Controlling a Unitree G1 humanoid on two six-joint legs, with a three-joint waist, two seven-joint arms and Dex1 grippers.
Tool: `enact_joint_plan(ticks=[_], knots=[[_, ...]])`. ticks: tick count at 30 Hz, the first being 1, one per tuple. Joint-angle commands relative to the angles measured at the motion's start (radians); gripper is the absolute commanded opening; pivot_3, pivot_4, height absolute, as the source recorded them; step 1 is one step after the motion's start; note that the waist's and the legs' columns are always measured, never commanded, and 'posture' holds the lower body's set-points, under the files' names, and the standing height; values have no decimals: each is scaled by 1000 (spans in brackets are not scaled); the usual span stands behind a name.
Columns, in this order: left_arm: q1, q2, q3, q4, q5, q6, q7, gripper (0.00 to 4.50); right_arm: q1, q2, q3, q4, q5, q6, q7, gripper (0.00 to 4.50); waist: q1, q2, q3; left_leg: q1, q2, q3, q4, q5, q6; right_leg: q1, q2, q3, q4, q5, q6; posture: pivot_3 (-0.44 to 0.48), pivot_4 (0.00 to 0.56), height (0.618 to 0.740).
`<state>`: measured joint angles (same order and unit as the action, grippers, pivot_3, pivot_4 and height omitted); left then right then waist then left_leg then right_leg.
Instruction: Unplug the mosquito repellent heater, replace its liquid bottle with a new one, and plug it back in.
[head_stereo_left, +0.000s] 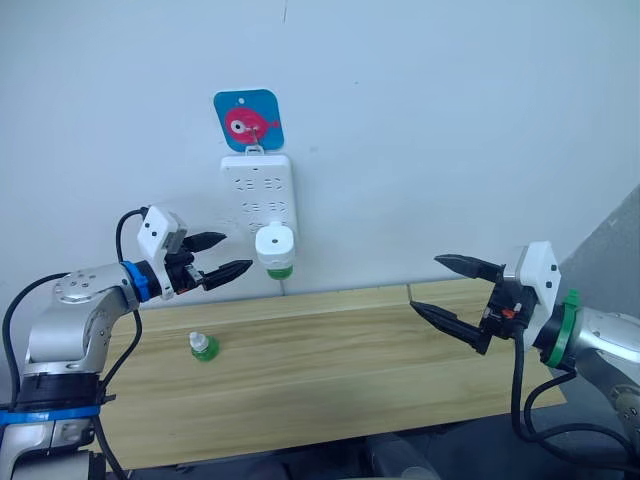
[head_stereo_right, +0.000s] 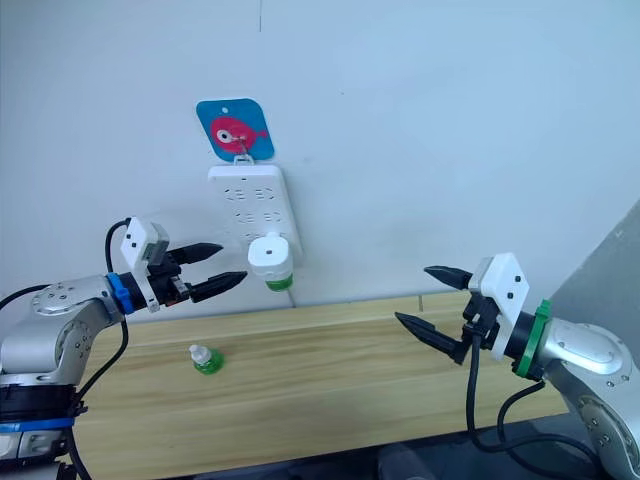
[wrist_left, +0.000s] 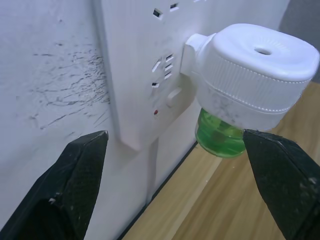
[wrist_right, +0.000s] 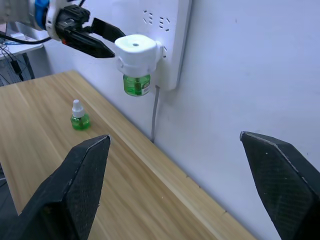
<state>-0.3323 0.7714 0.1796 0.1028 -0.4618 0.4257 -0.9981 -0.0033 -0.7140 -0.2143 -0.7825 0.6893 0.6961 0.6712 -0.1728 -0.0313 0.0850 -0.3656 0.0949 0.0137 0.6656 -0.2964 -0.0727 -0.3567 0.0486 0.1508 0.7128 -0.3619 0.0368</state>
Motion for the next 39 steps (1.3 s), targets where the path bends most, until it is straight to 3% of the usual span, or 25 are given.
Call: enact_joint_plan(ticks=[1,11,15,27,39], knots=[[-44,-4,-9,29,16,-34,-17,4500,-23,-4,0,-41,17,4,-32,4348,-6,0,0,0,0,-1,0,0,0,0,0,0,0,0,0,-201,82,735],[-129,-21,-22,171,53,-99,-47,4500,-23,-16,12,-43,26,4,-43,4348,-24,0,1,0,0,-3,0,0,0,2,0,-2,-1,0,0,-205,79,735],[-143,-22,-10,207,49,-108,-51,3662,-23,-20,15,-41,33,3,-39,4500,-24,0,1,0,0,-4,0,0,0,2,0,-3,-1,0,0,-200,76,735],[-219,-45,-32,285,72,-144,-65,3662,-81,-35,39,-42,72,21,-47,4500,-21,-1,3,0,0,-5,0,0,0,3,0,-4,-2,0,0,-196,74,735],[-331,-46,-93,373,104,-146,-200,3662,-91,-49,40,-46,99,39,-47,4500,-19,-1,7,-2,-1,-9,0,0,0,3,0,-6,-2,0,0,-207,84,735]])
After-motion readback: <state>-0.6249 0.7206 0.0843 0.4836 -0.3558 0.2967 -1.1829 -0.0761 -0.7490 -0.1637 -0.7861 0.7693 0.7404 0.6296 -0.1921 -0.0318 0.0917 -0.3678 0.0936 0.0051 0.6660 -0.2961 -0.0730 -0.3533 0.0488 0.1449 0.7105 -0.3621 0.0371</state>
